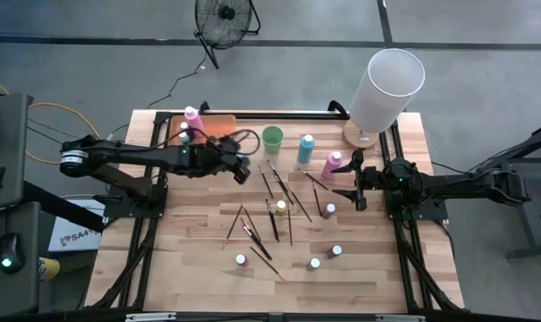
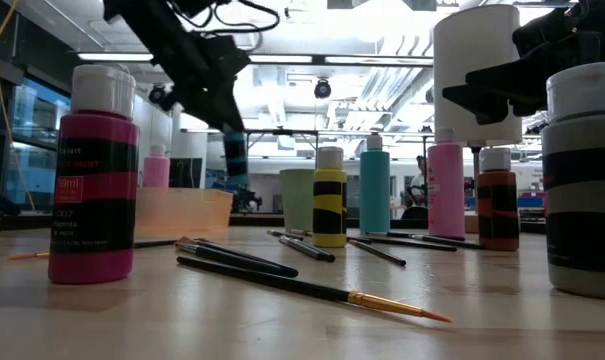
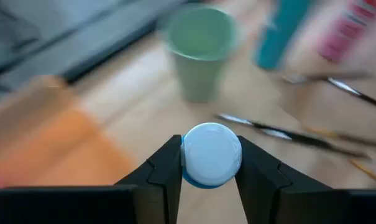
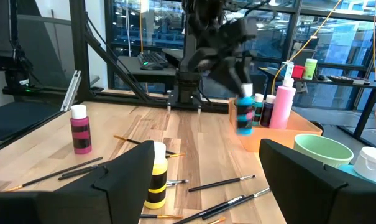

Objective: Pick & Place Paint Supplies
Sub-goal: Put the light blue paint bottle into the orange bin

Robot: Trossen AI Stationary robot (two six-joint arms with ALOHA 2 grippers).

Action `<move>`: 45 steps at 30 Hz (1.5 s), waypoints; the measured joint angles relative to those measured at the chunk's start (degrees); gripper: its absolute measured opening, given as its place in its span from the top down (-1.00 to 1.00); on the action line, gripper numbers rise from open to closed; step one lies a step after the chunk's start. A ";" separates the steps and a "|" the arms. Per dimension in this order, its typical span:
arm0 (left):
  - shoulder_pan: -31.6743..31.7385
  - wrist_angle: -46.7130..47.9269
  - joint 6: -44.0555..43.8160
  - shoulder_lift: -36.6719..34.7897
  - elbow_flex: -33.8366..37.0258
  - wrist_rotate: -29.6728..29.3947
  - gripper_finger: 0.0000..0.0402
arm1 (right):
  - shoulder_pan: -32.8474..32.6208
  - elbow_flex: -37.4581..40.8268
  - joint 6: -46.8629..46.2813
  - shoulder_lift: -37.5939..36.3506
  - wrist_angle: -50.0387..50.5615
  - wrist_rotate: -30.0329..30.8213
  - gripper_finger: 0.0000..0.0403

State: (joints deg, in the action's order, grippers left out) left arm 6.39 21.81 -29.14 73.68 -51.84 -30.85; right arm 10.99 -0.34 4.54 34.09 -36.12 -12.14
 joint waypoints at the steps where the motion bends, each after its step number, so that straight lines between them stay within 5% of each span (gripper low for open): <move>1: 0.04 1.40 -1.84 -0.47 -0.02 -2.06 0.43 | -0.01 0.00 0.01 0.00 -0.02 0.00 -0.42; 9: 4.43 10.58 -17.31 -1.33 -0.02 -7.65 0.43 | 0.01 0.00 0.02 -0.02 -0.06 0.00 -0.42; 17: 9.67 14.29 -18.65 -1.33 0.00 -8.75 0.43 | -0.01 0.00 0.01 -0.02 -0.06 0.00 -0.42; 26: 14.85 28.78 -31.15 -1.33 0.00 -8.98 0.43 | -0.01 0.00 0.02 -0.02 -0.06 -0.02 -0.42; 38: 17.27 29.75 -44.20 -1.30 5.49 -6.73 0.43 | 0.00 0.00 0.01 -0.01 -0.06 -0.01 -0.42; 45: 17.25 29.39 -44.68 -1.30 6.04 -6.58 0.43 | -0.01 0.00 0.01 -0.02 -0.06 -0.01 -0.42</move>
State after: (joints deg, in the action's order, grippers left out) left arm 23.64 51.20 -73.82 72.38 -45.80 -37.43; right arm 10.98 -0.34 4.55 34.06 -36.18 -12.15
